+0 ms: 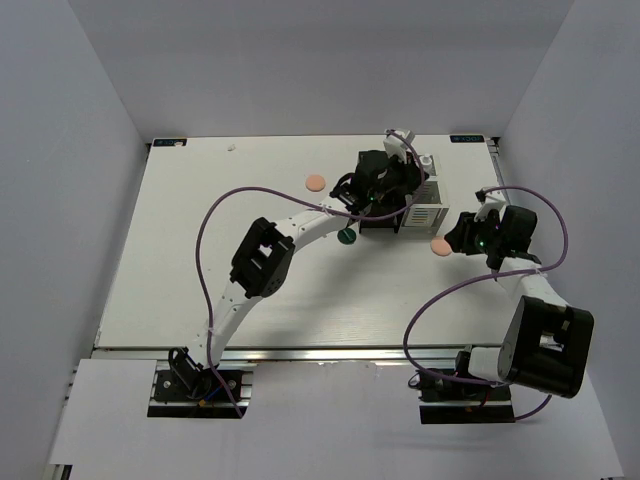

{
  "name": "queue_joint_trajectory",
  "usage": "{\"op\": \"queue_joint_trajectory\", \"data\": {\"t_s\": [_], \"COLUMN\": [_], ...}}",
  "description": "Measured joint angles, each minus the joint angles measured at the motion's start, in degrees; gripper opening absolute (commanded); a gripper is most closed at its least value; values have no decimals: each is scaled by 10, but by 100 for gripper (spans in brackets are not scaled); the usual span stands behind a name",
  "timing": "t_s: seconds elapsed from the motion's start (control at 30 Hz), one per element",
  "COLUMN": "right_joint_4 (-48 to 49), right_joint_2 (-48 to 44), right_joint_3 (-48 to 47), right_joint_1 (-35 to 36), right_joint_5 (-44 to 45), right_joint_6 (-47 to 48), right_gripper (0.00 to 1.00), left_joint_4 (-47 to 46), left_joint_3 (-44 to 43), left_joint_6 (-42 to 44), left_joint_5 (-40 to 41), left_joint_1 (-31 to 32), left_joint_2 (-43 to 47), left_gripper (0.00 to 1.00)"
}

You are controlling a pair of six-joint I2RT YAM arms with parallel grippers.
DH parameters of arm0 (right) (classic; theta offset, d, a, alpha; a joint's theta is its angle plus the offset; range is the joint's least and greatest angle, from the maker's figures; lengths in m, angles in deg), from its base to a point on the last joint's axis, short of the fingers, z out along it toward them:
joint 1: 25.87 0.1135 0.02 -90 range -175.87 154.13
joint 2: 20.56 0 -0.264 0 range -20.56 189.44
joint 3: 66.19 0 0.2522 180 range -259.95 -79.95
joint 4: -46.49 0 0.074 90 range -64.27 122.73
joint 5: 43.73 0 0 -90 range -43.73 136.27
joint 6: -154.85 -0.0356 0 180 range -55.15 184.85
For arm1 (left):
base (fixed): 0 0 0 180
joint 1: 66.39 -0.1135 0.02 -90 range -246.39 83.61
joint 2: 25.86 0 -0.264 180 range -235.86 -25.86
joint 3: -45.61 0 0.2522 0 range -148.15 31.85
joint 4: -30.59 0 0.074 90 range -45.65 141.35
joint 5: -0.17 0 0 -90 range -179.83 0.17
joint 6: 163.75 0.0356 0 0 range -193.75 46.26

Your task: Organize the makeup

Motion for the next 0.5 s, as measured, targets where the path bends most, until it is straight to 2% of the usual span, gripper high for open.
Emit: {"op": "queue_joint_trajectory", "data": {"t_s": [0.07, 0.1, 0.13, 0.23, 0.33, 0.5], "right_joint_4": [0, -1, -3, -8, -14, -19], "right_joint_2": [9, 26, 42, 89, 119, 168], "right_joint_3": [-2, -7, -14, -33, -41, -65], "right_joint_1": [0, 0, 0, 1, 5, 22], "right_joint_5": [13, 19, 28, 55, 77, 101], "right_joint_6": [1, 2, 2, 2, 2, 2], "right_gripper": [46, 46, 46, 46, 47, 47], "left_joint_4": [1, 2, 5, 2, -11, -32], "left_joint_3": [-8, -10, -9, 19, 107, 262], "left_joint_6": [-8, -13, -21, -43, -64, -89], "left_joint_5": [9, 13, 15, 21, 32, 49], "left_joint_1": [-3, -5, -8, -27, -61, -134], "left_joint_2": [3, 7, 15, 61, 156, 325], "left_gripper": [9, 13, 31, 64, 70, 71]}}
